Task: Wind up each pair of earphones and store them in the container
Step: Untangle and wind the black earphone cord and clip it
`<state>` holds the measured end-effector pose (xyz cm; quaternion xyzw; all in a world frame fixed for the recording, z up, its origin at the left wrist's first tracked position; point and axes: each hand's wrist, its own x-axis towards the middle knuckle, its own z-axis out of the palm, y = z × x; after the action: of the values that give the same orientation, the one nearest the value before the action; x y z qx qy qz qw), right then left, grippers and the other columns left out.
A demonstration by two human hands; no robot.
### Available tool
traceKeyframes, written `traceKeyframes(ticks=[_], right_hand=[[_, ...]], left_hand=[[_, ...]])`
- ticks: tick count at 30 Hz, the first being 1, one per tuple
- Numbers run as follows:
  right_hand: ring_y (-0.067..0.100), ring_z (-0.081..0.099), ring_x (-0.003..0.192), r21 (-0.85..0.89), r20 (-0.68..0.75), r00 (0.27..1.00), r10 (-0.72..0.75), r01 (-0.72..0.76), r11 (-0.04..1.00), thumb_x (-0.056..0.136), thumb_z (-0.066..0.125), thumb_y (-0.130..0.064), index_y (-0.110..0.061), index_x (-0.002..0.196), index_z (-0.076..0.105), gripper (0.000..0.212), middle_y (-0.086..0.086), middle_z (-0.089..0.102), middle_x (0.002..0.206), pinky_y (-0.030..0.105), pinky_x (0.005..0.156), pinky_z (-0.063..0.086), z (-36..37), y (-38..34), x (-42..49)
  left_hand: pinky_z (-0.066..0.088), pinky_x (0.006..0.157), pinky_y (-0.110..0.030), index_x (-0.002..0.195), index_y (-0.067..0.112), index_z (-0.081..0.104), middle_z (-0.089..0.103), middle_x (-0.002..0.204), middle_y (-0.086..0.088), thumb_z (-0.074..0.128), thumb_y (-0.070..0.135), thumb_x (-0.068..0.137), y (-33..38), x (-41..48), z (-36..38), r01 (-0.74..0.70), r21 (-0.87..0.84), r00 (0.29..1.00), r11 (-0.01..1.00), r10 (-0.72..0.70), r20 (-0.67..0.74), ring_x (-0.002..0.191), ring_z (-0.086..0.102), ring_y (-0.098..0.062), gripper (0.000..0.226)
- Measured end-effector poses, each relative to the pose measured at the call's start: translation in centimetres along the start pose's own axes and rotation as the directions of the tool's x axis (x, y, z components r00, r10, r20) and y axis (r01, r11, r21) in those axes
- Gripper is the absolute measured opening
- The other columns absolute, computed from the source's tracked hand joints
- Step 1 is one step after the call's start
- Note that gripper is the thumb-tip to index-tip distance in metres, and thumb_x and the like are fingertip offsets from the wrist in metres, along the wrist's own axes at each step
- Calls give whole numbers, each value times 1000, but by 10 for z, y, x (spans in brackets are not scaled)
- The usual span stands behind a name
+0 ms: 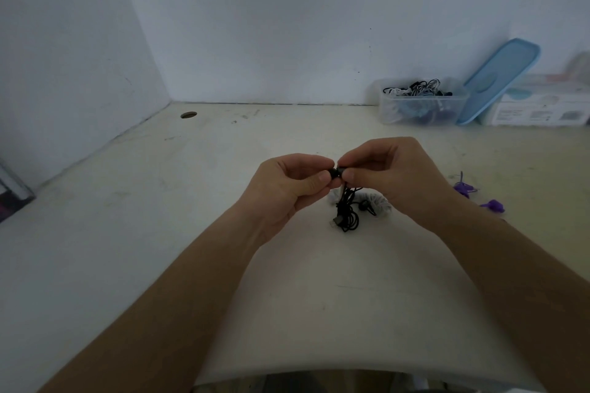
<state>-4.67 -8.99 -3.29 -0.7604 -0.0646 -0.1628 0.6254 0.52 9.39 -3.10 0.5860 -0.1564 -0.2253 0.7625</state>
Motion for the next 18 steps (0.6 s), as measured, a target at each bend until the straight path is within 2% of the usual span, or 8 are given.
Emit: traceKeyframes(ticks=[8, 18], right_hand=[[26, 76, 80, -1, -23, 999, 26, -26, 1000, 79, 74, 10, -6, 86, 74, 18, 14, 76, 84, 35, 82, 60, 1, 1, -1], [18, 75, 74, -45, -61, 998, -22, 19, 999, 78, 74, 11, -4, 87, 74, 17, 10, 77, 80, 24, 75, 60, 5, -1, -2]], left_hand=[[58, 73, -22, 90, 4, 71, 75, 90, -15, 63, -12, 85, -2, 1, 0, -32, 48, 999, 998, 33, -23, 85, 75, -24, 18], [58, 72, -22, 91, 2, 70, 75, 87, -15, 64, -12, 85, -5, 2, 3, -60, 72, 995, 996, 65, -70, 81, 75, -23, 16]])
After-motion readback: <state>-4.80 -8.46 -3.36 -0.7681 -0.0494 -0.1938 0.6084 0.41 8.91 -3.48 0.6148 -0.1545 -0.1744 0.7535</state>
